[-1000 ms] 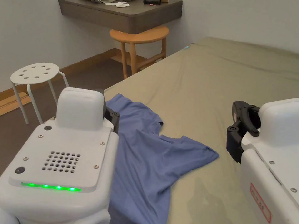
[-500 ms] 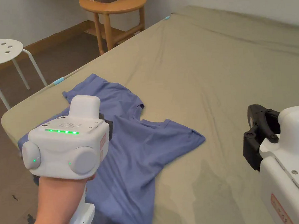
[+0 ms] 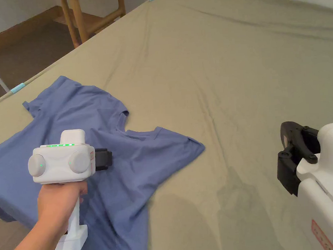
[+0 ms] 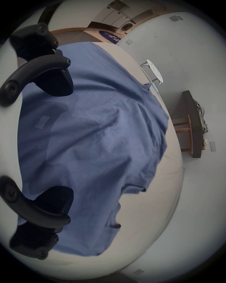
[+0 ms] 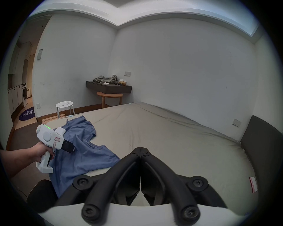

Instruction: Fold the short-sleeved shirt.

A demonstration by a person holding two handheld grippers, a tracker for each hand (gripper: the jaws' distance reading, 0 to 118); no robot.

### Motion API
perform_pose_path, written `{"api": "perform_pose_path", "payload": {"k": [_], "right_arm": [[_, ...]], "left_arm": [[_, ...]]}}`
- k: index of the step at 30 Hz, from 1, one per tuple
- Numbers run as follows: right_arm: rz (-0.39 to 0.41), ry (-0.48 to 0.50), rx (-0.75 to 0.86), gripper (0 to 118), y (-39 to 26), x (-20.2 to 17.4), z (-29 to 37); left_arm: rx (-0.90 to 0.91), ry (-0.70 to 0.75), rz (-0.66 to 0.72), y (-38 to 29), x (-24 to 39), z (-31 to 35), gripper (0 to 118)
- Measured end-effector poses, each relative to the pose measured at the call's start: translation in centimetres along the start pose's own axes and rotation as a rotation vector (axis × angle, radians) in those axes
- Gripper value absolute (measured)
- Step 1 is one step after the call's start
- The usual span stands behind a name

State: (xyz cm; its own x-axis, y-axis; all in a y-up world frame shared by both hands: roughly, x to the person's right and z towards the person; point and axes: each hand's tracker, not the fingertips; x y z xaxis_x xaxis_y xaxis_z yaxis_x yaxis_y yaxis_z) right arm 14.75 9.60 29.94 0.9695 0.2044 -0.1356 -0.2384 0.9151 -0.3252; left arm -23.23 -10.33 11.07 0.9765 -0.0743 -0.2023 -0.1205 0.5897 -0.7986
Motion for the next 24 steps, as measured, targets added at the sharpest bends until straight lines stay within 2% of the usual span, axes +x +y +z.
{"api": "perform_pose_path", "payload": {"k": [2, 6, 8, 9, 10, 11, 12, 13, 15, 18, 22, 24], "right_arm": [[-0.005, -0.001, -0.012, 2, -0.4, 0.1, -0.3], [-0.003, -0.003, -0.029, 2, -0.9, 0.1, -0.6], [-0.007, 0.001, -0.037, 2, -1.0, 0.0, -0.6], [-0.008, 0.001, -0.040, 2, -1.0, 0.0, -0.6], [-0.008, 0.002, -0.042, 2, -1.0, -0.1, -0.6], [-0.008, 0.003, -0.042, 2, -1.0, -0.1, -0.6], [-0.009, 0.003, -0.042, 2, -1.0, -0.1, -0.5], [-0.009, 0.005, -0.042, 2, -1.0, -0.1, -0.4], [-0.007, 0.006, -0.040, 2, -0.9, -0.1, 0.1], [0.001, -0.004, -0.030, 2, -0.9, 0.2, 1.1], [-0.019, -0.019, -0.025, 2, -0.7, 0.8, 2.0], [-0.028, -0.029, -0.017, 2, -0.4, 1.0, 2.7]], "left_arm": [[-0.031, -0.012, -0.022, 0.4, 0.1, -1.4, 117], [-0.036, -0.049, 0.020, 0.6, -0.2, -1.4, 117], [-0.010, -0.069, -0.011, 0.3, 0.0, -0.5, 111], [0.016, -0.101, -0.036, 0.2, 0.2, 0.2, 95], [0.052, -0.118, -0.041, 0.1, 0.9, 0.9, 74], [0.068, -0.092, -0.074, 0.1, 1.8, 1.4, 44], [0.075, -0.018, -0.114, -0.1, 2.4, 1.3, 0], [0.084, -0.012, -0.120, -0.5, 2.6, 0.8, 0], [0.073, -0.117, -0.014, -0.6, 0.8, -0.4, 0], [0.102, -0.221, 0.079, -0.7, -1.2, 1.5, 0], [0.226, -0.251, 0.055, -1.0, -1.3, 4.9, 0], [0.248, -0.321, 0.092, -0.3, -1.6, 6.8, 0]]}}
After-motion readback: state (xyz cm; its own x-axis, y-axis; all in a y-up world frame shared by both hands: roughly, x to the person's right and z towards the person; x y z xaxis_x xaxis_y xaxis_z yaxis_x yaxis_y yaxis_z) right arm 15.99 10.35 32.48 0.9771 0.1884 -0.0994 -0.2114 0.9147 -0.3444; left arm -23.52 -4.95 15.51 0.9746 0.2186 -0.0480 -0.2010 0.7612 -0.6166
